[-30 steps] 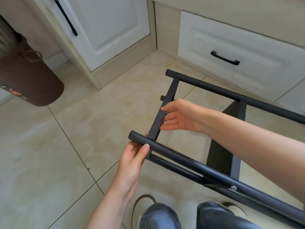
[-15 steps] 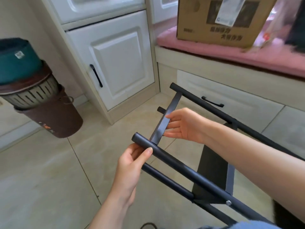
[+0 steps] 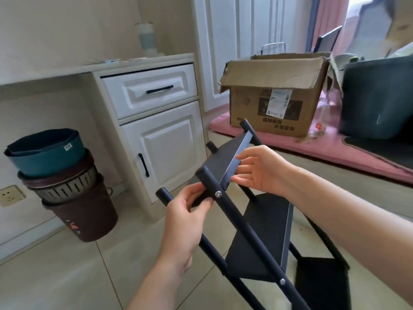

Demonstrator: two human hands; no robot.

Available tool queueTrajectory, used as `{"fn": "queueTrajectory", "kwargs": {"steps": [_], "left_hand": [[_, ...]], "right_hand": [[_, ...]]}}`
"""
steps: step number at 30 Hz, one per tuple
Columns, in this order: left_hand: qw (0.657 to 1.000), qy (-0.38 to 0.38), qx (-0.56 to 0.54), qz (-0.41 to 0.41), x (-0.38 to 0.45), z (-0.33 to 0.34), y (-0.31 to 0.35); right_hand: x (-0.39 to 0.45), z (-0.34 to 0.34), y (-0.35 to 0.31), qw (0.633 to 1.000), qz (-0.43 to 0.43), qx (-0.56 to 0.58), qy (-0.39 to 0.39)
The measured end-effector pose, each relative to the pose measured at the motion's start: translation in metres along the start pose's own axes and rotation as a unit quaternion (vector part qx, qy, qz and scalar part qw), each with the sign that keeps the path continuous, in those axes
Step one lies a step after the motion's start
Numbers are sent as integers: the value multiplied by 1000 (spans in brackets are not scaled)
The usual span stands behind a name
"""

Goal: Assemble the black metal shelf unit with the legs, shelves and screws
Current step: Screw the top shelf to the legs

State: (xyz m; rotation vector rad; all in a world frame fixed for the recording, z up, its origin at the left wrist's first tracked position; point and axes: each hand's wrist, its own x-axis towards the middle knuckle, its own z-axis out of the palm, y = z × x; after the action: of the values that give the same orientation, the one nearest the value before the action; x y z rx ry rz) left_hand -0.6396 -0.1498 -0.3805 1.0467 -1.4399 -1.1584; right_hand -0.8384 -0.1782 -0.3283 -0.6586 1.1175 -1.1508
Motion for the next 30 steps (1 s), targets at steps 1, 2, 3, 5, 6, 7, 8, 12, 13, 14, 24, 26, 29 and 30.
{"fn": "queueTrajectory", "kwargs": {"steps": [1,2,3,5,6,7,8,12,13,14,24,26,29,30], "left_hand": [[1000,-6,8,13,0,3,8],[1000,-11,13,24,0,6,15],[999,-12,18,36,-1,9,20],[998,-11,34,57,-3,16,29],[997,-8,42,66,-4,20,31],[996,-6,50,74,-5,23,34],[995,-6,62,83,-7,28,36],[990,9,94,108,-12,44,34],[989,9,91,117,-13,48,33],[988,9,87,129,-13,51,32],[989,14,-26,148,-22,48,10],[989,8,-43,140,-21,45,9],[989,4,-74,131,-24,39,9],[988,10,-82,131,-26,37,7]], "right_hand": [[-4,-1,-6,1000,-9,-1,2],[-8,-2,-11,1000,-18,1,5],[-13,-3,-14,1000,-26,5,11],[-19,-8,-18,999,-39,15,17],[-22,-11,-18,999,-43,21,19],[-27,-12,-18,998,-45,28,19],[-31,-15,-18,998,-48,33,25],[-53,-26,-14,996,-50,51,45],[-60,-30,-11,996,-52,59,49],[-68,-34,-7,995,-56,71,48],[-109,-25,34,978,-48,174,108],[-113,-19,37,970,-50,215,107],[-123,-11,44,967,-45,236,90],[-127,-10,47,967,-43,236,84]]}}
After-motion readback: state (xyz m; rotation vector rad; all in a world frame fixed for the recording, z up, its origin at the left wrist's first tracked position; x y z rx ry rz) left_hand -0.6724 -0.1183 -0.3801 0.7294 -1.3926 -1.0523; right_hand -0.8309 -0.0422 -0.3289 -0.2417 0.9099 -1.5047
